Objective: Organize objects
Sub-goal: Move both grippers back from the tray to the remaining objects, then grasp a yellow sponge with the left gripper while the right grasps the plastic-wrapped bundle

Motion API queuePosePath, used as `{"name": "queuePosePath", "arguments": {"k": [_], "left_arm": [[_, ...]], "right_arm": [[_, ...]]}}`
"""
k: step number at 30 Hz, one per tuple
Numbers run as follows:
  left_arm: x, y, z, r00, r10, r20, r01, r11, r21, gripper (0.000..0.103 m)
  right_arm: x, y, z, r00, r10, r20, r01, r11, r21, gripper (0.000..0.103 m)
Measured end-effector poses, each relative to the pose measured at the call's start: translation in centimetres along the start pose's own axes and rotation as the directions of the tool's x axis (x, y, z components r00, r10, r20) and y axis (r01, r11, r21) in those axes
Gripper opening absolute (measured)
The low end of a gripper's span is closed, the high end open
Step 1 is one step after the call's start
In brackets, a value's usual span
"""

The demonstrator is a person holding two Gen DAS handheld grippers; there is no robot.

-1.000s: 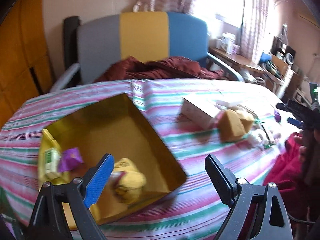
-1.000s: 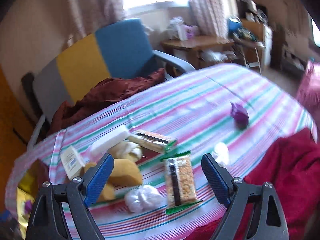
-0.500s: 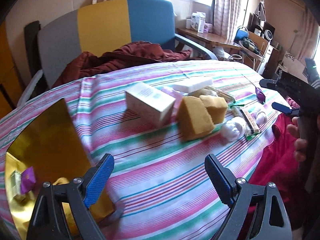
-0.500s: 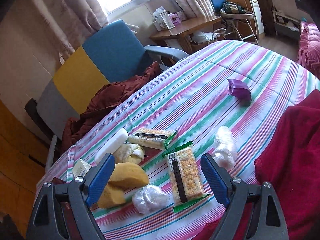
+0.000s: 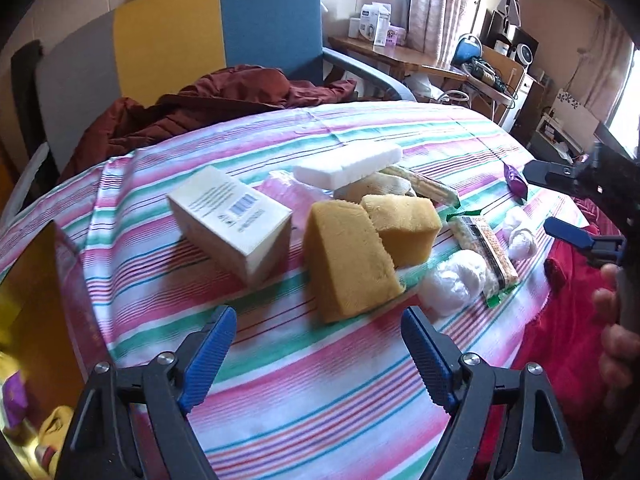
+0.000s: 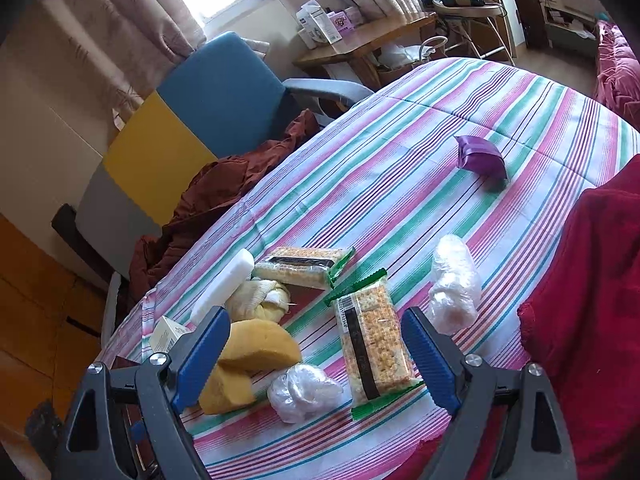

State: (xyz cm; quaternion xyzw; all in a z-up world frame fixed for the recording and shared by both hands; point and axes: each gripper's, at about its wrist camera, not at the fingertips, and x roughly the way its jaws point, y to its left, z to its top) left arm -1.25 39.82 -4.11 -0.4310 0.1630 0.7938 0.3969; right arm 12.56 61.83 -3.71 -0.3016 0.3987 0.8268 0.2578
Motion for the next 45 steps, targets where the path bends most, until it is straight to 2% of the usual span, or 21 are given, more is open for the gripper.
{"name": "queuePosePath", "arguments": {"k": [14, 15, 16, 18, 22, 25, 29, 34, 39, 41, 45], "left_arm": [[5.2, -0.8, 2.6, 0.999, -0.021, -0.048, 0.020, 1.000, -0.018, 0.084], [5.5, -0.9, 2.7, 0.999, -0.020, -0.047, 0.019, 1.000, -0.012, 0.080], [5.8, -0.9, 2.6, 0.998, -0.026, -0.051, 0.025, 1.000, -0.009, 0.068], [6.3, -0.5, 2.3, 0.993, -0.101, -0.065, 0.099, 0.995, -0.029, 0.055], [5.0, -0.1, 1.3, 0.994, -0.109, -0.028, 0.108, 0.994, -0.037, 0.052], [3.6, 0.8, -0.1, 0.993, -0.114, -0.028, 0.112, 0.992, -0.057, 0.052], [1.6, 1.9, -2.5, 0.993, -0.117, -0.033, 0.113, 0.989, -0.098, 0.052], [-0.7, 2.4, -4.2, 0.992, -0.123, -0.019, 0.121, 0.987, -0.104, 0.052], [-2.7, 2.6, -5.0, 0.990, -0.138, 0.011, 0.139, 0.985, -0.105, 0.052], [-3.1, 2.8, -5.3, 0.990, -0.143, 0.017, 0.144, 0.983, -0.111, 0.052], [-4.4, 3.3, -5.8, 0.989, -0.144, 0.035, 0.147, 0.982, -0.118, 0.052]], "right_arm": [[1.1, 0.7, -0.2, 0.999, 0.000, -0.054, -0.002, 0.999, -0.041, 0.089], [1.1, 0.8, -0.2, 0.998, -0.003, -0.055, 0.000, 0.999, -0.046, 0.089], [1.2, 0.9, -0.2, 0.998, -0.007, -0.057, 0.004, 0.999, -0.050, 0.089], [1.3, 1.1, -0.3, 0.998, -0.012, -0.062, 0.008, 0.998, -0.059, 0.089], [1.3, 1.3, -0.4, 0.998, -0.017, -0.064, 0.011, 0.997, -0.079, 0.084], [1.5, 1.9, -0.6, 0.997, -0.012, -0.074, 0.004, 0.994, -0.113, 0.083], [2.6, 3.7, -1.5, 0.991, -0.020, -0.132, -0.008, 0.978, -0.210, 0.081], [4.4, 5.8, -3.1, 0.976, -0.072, -0.204, -0.002, 0.939, -0.345, 0.081], [6.6, 6.6, -4.6, 0.950, -0.170, -0.262, 0.043, 0.902, -0.429, 0.081], [7.4, 7.0, -5.0, 0.938, -0.214, -0.274, 0.067, 0.885, -0.461, 0.080], [9.2, 6.9, -6.0, 0.902, -0.293, -0.317, 0.096, 0.853, -0.513, 0.072]]}}
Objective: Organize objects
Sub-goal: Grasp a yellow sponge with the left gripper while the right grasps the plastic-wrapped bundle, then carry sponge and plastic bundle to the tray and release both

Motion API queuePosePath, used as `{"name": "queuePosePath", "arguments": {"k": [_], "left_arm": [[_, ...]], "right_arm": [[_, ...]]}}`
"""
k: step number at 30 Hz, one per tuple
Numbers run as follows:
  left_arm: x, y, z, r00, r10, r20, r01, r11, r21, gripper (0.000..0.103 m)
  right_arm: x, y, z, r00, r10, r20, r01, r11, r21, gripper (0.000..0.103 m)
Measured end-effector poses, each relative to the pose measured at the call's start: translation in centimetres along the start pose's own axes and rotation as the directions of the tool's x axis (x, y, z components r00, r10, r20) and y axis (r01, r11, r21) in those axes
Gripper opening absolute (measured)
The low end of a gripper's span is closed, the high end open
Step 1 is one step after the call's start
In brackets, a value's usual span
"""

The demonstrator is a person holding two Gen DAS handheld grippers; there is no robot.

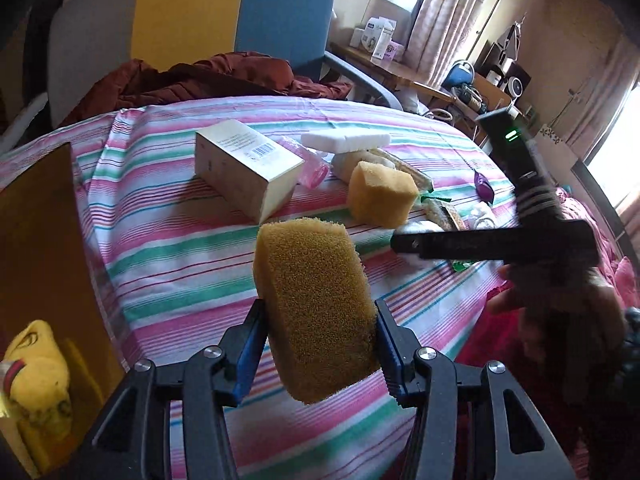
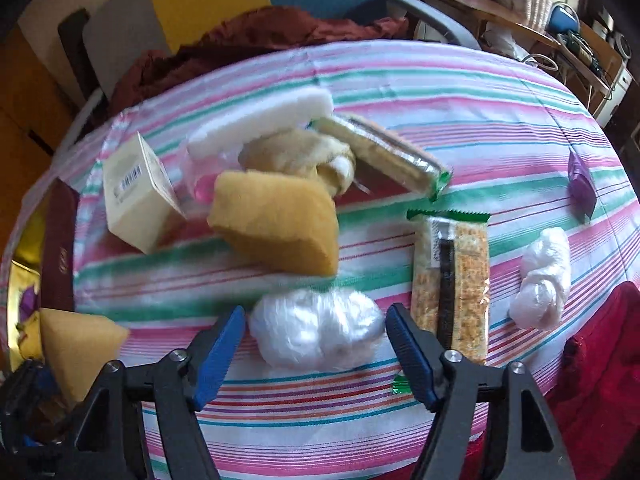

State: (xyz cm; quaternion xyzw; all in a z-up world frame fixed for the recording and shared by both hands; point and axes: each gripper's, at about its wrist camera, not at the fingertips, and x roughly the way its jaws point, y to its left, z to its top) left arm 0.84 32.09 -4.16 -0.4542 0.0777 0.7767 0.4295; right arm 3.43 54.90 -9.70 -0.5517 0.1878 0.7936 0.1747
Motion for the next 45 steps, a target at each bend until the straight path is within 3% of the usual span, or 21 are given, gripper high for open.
{"name": "queuePosePath", "arguments": {"k": [3, 12, 19, 25, 29, 32, 34, 36, 40, 45], "left_arm": [[-1.2, 0.5, -0.2, 1.000, 0.001, 0.022, 0.000, 1.000, -0.013, 0.052], [-6.6, 3.1, -0.8, 0.991, 0.046, 0.124, -0.037, 0.996, -0.079, 0.052], [-11.6, 8.7, -1.1, 0.965, 0.153, 0.214, -0.109, 0.973, -0.203, 0.052], [-15.3, 15.2, -2.3, 0.927, 0.287, 0.241, -0.195, 0.919, -0.343, 0.052], [-16.7, 18.9, -4.6, 0.903, 0.372, 0.215, -0.264, 0.875, -0.406, 0.054], [-17.3, 21.4, -6.7, 0.879, 0.444, 0.172, -0.325, 0.823, -0.467, 0.061], [-17.6, 22.5, -7.9, 0.872, 0.466, 0.148, -0.336, 0.792, -0.510, 0.072], [-17.8, 23.2, -9.1, 0.870, 0.475, 0.133, -0.341, 0.774, -0.533, 0.072], [-18.1, 23.4, -10.7, 0.862, 0.494, 0.115, -0.364, 0.760, -0.539, 0.072], [-18.9, 22.7, -10.9, 0.844, 0.520, 0.131, -0.377, 0.749, -0.545, 0.074]], "right_arm": [[0.8, -0.1, -0.1, 1.000, -0.009, -0.028, 0.009, 1.000, -0.003, 0.064], [-3.6, -0.3, -0.6, 0.987, 0.059, 0.152, -0.062, 0.998, 0.017, 0.062], [-8.5, 6.0, -1.7, 0.955, 0.191, 0.227, -0.168, 0.979, -0.115, 0.062], [-9.8, 15.6, -0.9, 0.911, 0.358, 0.205, -0.299, 0.915, -0.270, 0.062], [-10.0, 20.8, -0.2, 0.881, 0.440, 0.174, -0.367, 0.868, -0.336, 0.062], [-10.2, 24.8, 0.2, 0.856, 0.495, 0.151, -0.417, 0.832, -0.366, 0.066], [-10.4, 26.8, 0.4, 0.834, 0.535, 0.137, -0.456, 0.807, -0.374, 0.067], [-10.2, 28.5, 0.6, 0.813, 0.570, 0.119, -0.495, 0.785, -0.373, 0.074], [-10.3, 30.4, 0.0, 0.802, 0.585, 0.119, -0.506, 0.772, -0.384, 0.077], [-10.1, 30.4, -1.3, 0.820, 0.560, 0.117, -0.478, 0.783, -0.399, 0.077]]}}
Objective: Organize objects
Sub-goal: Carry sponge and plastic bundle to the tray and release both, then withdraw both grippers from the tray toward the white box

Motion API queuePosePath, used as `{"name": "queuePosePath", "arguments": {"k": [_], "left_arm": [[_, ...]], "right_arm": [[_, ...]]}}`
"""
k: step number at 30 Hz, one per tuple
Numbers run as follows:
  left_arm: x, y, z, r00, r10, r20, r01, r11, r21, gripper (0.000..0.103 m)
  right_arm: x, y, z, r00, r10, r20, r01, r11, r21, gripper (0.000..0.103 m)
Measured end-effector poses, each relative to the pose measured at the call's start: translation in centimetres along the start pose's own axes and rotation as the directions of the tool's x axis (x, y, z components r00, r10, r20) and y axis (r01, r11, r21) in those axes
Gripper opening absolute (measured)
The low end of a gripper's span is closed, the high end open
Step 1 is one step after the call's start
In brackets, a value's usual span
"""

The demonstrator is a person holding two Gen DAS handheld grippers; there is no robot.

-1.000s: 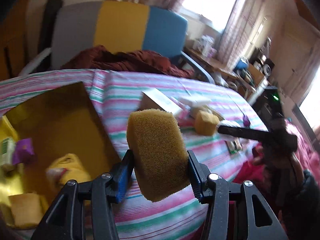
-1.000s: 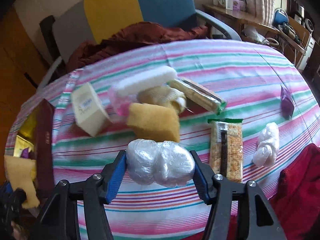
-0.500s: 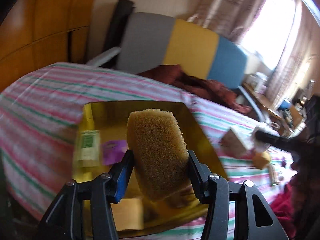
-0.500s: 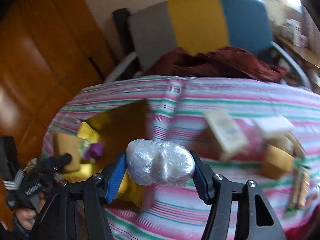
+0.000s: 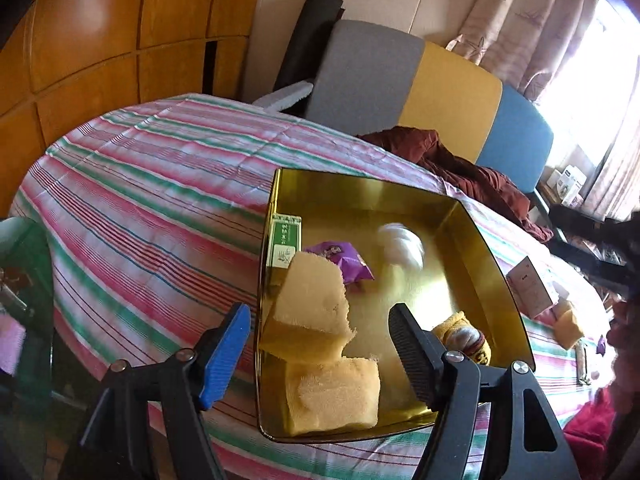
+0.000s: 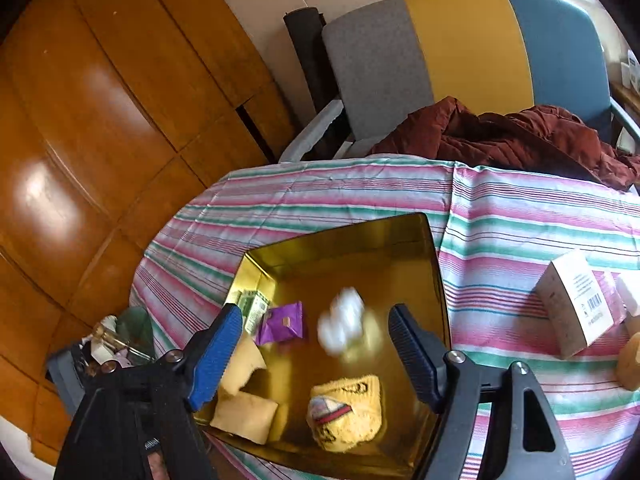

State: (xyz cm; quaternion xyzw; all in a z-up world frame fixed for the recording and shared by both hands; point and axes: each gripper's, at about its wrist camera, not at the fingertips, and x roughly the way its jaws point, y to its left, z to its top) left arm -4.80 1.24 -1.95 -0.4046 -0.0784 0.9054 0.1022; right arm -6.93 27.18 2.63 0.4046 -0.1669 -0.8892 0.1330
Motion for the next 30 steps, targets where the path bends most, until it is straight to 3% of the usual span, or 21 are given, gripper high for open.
{"name": "queuePosePath", "arguments": {"k": [4, 10, 30], "left_arm": [[-0.9, -0.8, 0.3, 0.999, 0.023, 0.038, -0.023, 1.000, 0.008, 0.084], [-1.8, -2.4, 0.2, 0.997, 0.051, 0.064, -0.055, 0.997, 0.060, 0.086], [-3.1, -7.4, -1.4, 0.995, 0.050, 0.089, -0.069, 0.973, 0.220, 0.091]], "right_arm": [[-0.8, -0.3, -1.7, 0.998, -0.058, 0.018, 0.058, 0.998, -0.015, 0.078], [-1.9, -0.6, -4.5, 0.987, -0.158, 0.040, 0.160, 0.986, -0.051, 0.083], [-4.4, -2.1, -7.6, 0.960, -0.266, 0.083, 0.273, 0.957, -0.095, 0.083]]}}
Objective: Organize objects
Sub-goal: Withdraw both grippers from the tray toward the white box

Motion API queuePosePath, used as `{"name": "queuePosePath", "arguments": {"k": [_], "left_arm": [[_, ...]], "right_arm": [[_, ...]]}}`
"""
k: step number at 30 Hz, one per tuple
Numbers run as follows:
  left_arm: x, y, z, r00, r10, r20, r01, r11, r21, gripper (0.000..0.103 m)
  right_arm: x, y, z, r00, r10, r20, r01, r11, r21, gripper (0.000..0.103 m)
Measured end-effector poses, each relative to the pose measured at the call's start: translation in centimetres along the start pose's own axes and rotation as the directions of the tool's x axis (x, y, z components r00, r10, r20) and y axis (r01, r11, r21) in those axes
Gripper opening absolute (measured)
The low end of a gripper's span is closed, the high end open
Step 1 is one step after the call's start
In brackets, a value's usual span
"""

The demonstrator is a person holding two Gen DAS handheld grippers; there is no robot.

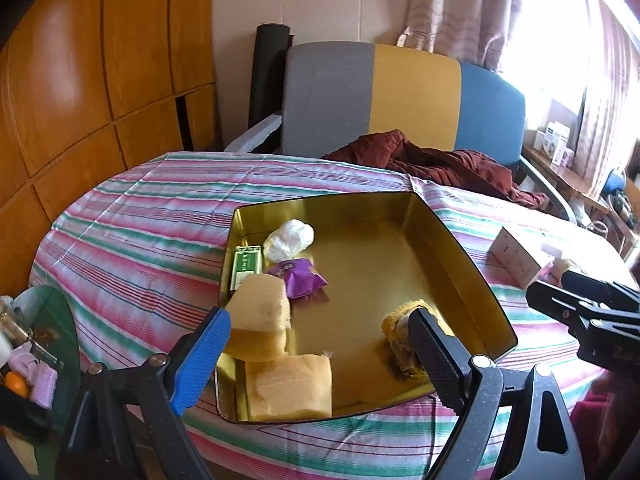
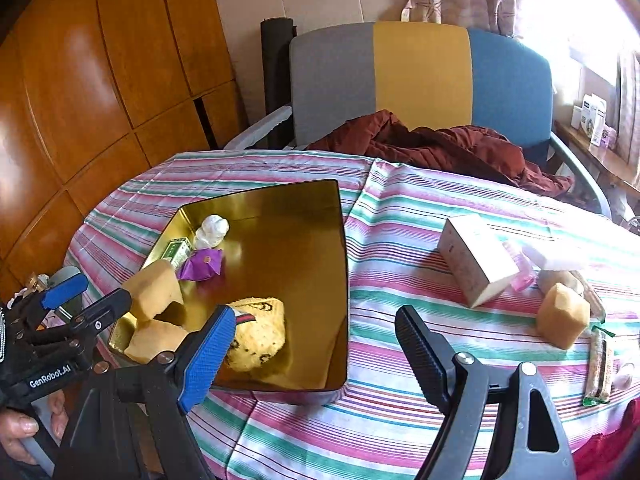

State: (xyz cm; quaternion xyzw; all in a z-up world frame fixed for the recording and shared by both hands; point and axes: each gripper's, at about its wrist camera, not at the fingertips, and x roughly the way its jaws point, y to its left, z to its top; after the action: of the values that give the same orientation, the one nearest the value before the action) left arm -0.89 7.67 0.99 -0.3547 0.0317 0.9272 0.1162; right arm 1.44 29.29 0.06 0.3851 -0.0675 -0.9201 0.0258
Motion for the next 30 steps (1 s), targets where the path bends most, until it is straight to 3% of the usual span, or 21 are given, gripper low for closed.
{"name": "queuePosePath", "arguments": {"k": [16, 21, 30], "left_arm": [[-0.3, -4.2, 0.2, 0.999, -0.036, -0.001, 0.036, 0.993, 0.111, 0.092], [-0.1, -5.7, 0.3, 0.998, -0.054, -0.007, 0.055, 0.988, 0.142, 0.093], [0.5, -8.7, 0.5, 0.994, -0.107, -0.026, 0.110, 0.973, 0.205, 0.095]], "right_arm": [[-1.9, -6.7, 0.3, 0.990, -0.136, 0.038, 0.132, 0.987, 0.091, 0.083], [-2.9, -10.4, 0.6, 0.977, -0.208, 0.048, 0.200, 0.970, 0.139, 0.083], [-4.2, -18.2, 1.6, 0.929, -0.365, 0.056, 0.346, 0.914, 0.212, 0.083]]}}
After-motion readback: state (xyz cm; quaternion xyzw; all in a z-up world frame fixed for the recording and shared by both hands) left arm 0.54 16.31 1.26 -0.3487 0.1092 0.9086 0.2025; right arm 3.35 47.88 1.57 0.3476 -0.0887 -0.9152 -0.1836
